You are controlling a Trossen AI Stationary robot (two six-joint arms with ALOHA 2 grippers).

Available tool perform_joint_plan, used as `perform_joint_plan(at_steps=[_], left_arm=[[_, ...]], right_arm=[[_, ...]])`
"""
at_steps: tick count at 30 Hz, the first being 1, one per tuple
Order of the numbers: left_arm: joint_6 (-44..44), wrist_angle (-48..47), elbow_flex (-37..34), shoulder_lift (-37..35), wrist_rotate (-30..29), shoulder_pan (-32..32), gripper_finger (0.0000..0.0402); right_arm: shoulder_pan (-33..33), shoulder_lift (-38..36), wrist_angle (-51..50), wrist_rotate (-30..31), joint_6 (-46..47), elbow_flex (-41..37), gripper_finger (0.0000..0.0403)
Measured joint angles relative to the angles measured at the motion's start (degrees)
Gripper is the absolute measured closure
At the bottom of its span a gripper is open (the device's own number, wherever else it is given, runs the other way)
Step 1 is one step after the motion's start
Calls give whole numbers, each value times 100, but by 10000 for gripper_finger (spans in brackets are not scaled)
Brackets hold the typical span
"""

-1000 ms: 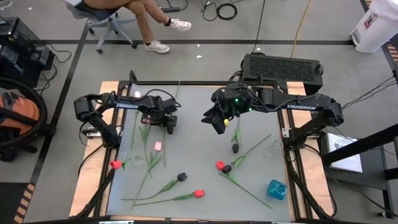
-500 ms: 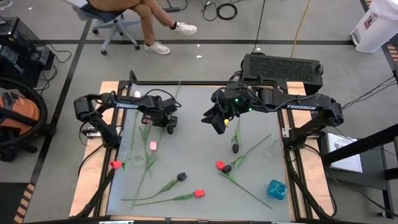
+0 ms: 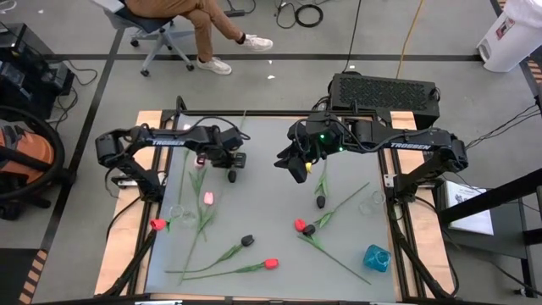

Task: Sort flowers into vase by color
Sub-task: Put the top red tulip into the left transparent vase

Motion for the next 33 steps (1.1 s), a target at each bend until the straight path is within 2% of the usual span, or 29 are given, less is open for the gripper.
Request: perform_joint_plan(at_steps=[17, 33], left_arm=[[627, 7, 113, -1053, -109, 9, 382], [1069, 493, 113, -2607, -72, 9, 382]], right_arm=[[-2, 0, 1, 0, 0, -1, 243], [1, 0, 1, 0, 0, 1, 243]])
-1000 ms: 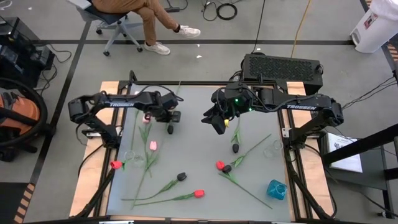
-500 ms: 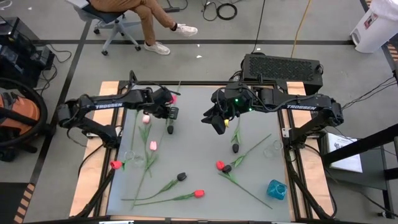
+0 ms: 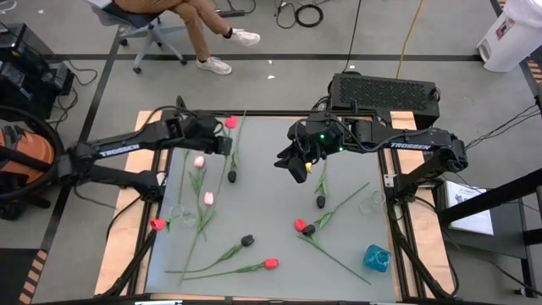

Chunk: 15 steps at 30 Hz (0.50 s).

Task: Sort flowers into vase by color
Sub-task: Put the top red tulip into the left transparent vase

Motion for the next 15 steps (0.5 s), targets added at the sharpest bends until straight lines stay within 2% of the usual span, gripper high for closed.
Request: perform_joint_plan(at_steps=[9, 15], left_arm=[[522, 119, 144, -818, 204, 0, 382], [911, 109, 363, -1188, 663, 0, 382]], right_arm=[[0, 0, 0, 0, 0, 0, 243], [-4, 0, 0, 0, 0, -2, 243]])
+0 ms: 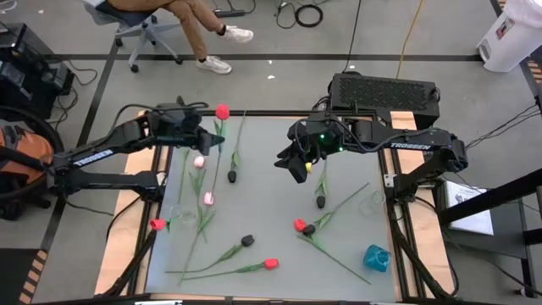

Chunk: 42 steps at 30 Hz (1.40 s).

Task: Sort flowers into vase by color
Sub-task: Put the top red tulip into the left transparent vase

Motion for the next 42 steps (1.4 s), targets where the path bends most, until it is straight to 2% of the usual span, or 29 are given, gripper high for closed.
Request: perform_joint_plan(at_steps=[3, 12, 17, 23, 30, 42], left_arm=[[381, -9, 134, -152, 293, 0, 382], [1262, -53, 507, -647, 1750, 0, 382], [1850, -412, 736, -976, 2460, 0, 382], [1909, -467, 776, -1398, 3415, 0, 382], [2063, -432, 785, -1747, 3843, 0, 382], [2384, -481, 785, -1977, 3665, 0, 382]], right_arm=[[2, 0, 0, 0, 0, 0, 243], [2, 0, 0, 0, 0, 2, 243], [2, 0, 0, 0, 0, 0, 243], [2, 0, 0, 0, 0, 2, 243], [2, 0, 2, 0, 0, 2, 243], [2, 0, 2, 0, 0, 0, 243]])
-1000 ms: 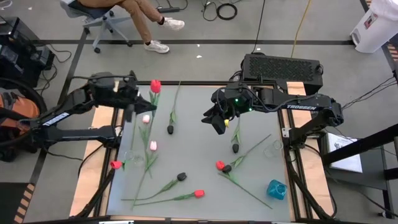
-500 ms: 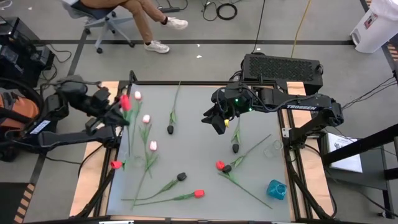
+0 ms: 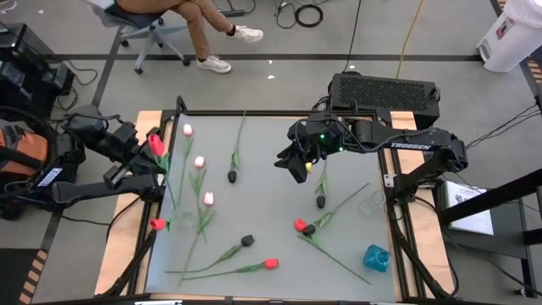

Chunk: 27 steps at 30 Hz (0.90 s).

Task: Sort flowers into vase by color
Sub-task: Put the top red tulip into the left transparent vase

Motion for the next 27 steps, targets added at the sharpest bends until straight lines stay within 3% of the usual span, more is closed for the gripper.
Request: perform_joint_plan(at_steps=[7, 20, 27], left_arm=[[709, -341, -5, 0, -427, 0, 382], [830, -275, -7, -126, -282, -62, 382], [849, -278, -7, -220, -613, -491, 382]], right_arm=[[0, 0, -2, 2, 0, 2, 243], [2, 0, -2, 0, 0, 0, 243], [0, 0, -2, 1, 0, 2, 243]])
